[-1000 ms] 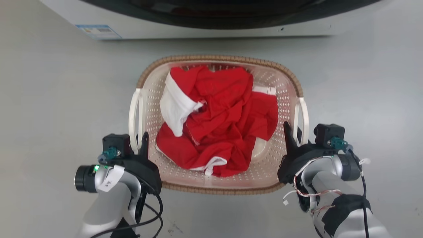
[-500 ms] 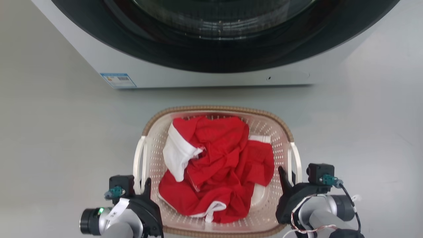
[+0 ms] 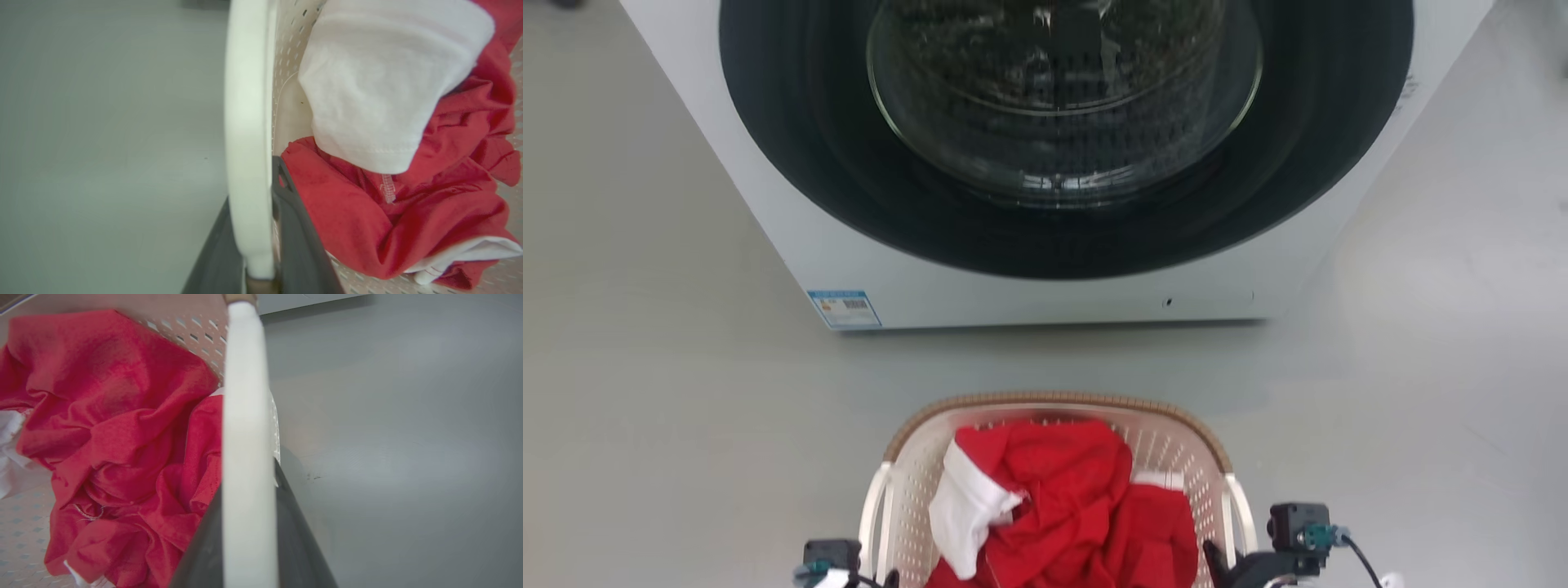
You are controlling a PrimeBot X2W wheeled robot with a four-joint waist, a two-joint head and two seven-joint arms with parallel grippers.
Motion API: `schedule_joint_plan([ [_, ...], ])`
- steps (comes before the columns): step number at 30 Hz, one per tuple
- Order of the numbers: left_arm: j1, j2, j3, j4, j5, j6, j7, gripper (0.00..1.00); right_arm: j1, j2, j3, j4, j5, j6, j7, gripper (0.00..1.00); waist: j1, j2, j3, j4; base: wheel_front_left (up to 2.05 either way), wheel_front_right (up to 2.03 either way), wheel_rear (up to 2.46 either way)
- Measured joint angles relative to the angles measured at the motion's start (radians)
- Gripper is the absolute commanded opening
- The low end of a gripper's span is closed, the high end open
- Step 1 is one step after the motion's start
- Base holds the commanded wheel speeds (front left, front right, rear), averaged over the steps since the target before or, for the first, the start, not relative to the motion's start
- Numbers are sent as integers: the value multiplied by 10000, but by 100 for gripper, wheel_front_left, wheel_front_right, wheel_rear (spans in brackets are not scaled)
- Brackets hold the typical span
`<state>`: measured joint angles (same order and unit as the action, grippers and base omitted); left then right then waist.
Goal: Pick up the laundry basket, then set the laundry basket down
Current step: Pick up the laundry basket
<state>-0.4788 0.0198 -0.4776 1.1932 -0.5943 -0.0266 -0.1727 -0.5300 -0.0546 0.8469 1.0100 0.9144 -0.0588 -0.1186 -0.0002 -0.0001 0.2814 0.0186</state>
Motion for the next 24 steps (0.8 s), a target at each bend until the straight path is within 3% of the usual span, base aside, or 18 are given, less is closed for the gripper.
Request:
schedule_joint_plan([
  [12, 1449, 50, -644, 65, -447, -2, 803, 0, 1489, -8, 740, 10, 980, -134, 1058, 0, 0, -1, -1748, -28, 0, 0, 0],
  [24, 1807, 119, -945, -27, -855, 104, 1174, 0, 1737, -15, 1106, -54, 1546, -343, 1528, 0, 1, 0, -2701, 16, 0, 0, 0],
])
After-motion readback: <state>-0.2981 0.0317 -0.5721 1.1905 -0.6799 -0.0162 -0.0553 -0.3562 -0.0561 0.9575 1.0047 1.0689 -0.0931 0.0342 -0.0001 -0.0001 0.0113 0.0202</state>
